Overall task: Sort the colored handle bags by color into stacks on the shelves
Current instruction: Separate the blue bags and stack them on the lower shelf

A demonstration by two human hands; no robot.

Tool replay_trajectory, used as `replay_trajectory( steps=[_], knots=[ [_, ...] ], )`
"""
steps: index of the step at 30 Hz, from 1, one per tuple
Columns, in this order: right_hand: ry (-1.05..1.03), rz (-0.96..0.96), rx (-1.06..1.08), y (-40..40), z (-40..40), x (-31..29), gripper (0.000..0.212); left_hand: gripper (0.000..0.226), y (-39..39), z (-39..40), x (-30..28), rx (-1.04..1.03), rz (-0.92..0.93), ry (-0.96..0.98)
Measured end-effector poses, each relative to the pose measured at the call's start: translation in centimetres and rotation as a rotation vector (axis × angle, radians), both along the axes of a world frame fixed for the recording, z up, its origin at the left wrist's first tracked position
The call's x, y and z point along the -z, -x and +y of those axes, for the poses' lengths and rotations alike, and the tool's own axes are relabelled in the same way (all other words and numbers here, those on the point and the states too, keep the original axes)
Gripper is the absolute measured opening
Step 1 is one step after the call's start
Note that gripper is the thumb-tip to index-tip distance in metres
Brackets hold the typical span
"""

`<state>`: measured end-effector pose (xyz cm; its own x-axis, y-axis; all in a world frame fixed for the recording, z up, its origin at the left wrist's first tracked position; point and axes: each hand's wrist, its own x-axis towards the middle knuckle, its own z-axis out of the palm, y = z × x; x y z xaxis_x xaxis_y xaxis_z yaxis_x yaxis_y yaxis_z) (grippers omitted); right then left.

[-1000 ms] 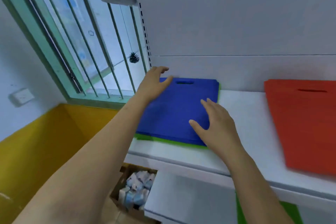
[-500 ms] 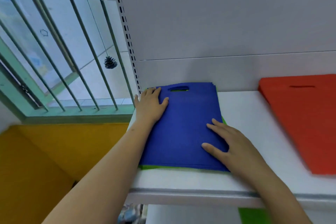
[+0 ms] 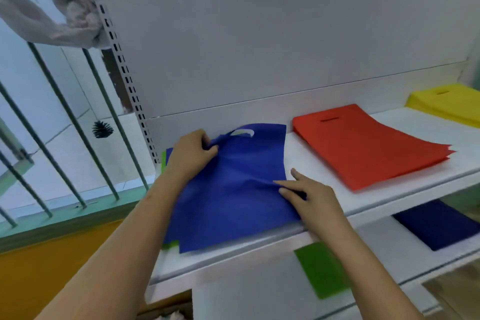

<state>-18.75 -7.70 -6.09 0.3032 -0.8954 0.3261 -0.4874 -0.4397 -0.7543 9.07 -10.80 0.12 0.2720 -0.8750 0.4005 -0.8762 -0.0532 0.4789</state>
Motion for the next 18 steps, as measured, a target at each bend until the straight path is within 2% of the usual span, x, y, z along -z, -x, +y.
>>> replay_trajectory(
  steps=[2,6,11,14,16,18],
  knots=[
    [0.028,-0.112,0.080,3.4,2.2,-0.6,0.023,0.022,2.7,1.1,-1.0,0.161,0.088,-0.008],
    [-0.010,-0.140,0.288,11.2,6.0,-0.4,0.024,0.020,11.4,2.6,-0.6,0.462,0.292,-0.036],
    [-0.094,-0.170,0.670,21.0,13.2,2.5,0.042,0.014,24.5,4.0,3.4,0.789,0.403,-0.144],
    [-0.250,-0.248,0.951,26.6,16.7,5.2,0.058,0.018,31.4,5.3,6.3,0.925,0.477,-0.231],
    [-0.362,-0.284,1.054,30.2,17.9,7.3,0.055,0.026,34.8,5.2,8.5,0.959,0.464,-0.320],
    [-0.430,-0.277,1.099,33.2,18.6,9.6,0.034,0.026,37.4,3.9,11.5,0.978,0.391,-0.418]
  ],
)
